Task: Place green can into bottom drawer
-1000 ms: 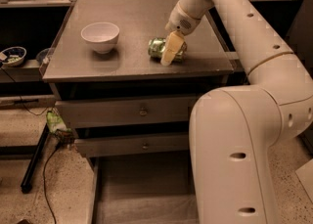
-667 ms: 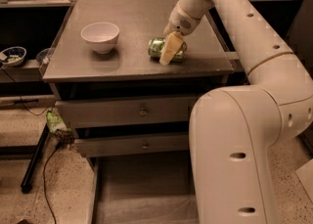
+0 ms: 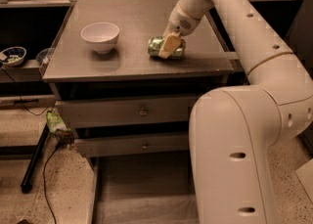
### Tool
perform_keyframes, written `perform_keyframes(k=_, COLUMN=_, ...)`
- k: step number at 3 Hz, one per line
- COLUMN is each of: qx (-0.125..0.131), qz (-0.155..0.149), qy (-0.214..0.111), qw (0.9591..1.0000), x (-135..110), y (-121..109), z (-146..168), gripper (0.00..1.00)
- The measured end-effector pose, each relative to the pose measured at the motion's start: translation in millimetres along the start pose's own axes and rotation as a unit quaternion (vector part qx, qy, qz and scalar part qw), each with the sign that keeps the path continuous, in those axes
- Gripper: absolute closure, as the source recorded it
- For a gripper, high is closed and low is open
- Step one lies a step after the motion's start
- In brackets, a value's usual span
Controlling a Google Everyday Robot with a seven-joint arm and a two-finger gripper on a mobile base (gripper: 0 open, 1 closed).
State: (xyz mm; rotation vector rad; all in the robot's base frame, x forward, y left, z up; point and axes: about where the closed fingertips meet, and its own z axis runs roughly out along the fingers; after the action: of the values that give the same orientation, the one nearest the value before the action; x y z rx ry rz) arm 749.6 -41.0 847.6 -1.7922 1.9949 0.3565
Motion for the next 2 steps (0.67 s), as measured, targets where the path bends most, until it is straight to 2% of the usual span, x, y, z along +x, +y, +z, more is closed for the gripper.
perform_keyframes(k=1, qx=0.000, qz=0.000, qy=0.000, qw=1.0000, x=0.0, y=0.0, z=0.0, gripper=0.89)
perform_keyframes(k=2, qx=0.001, qz=0.000, qy=-0.001, qw=1.0000, x=-0.5, y=-0.8, z=1.5, gripper=1.00)
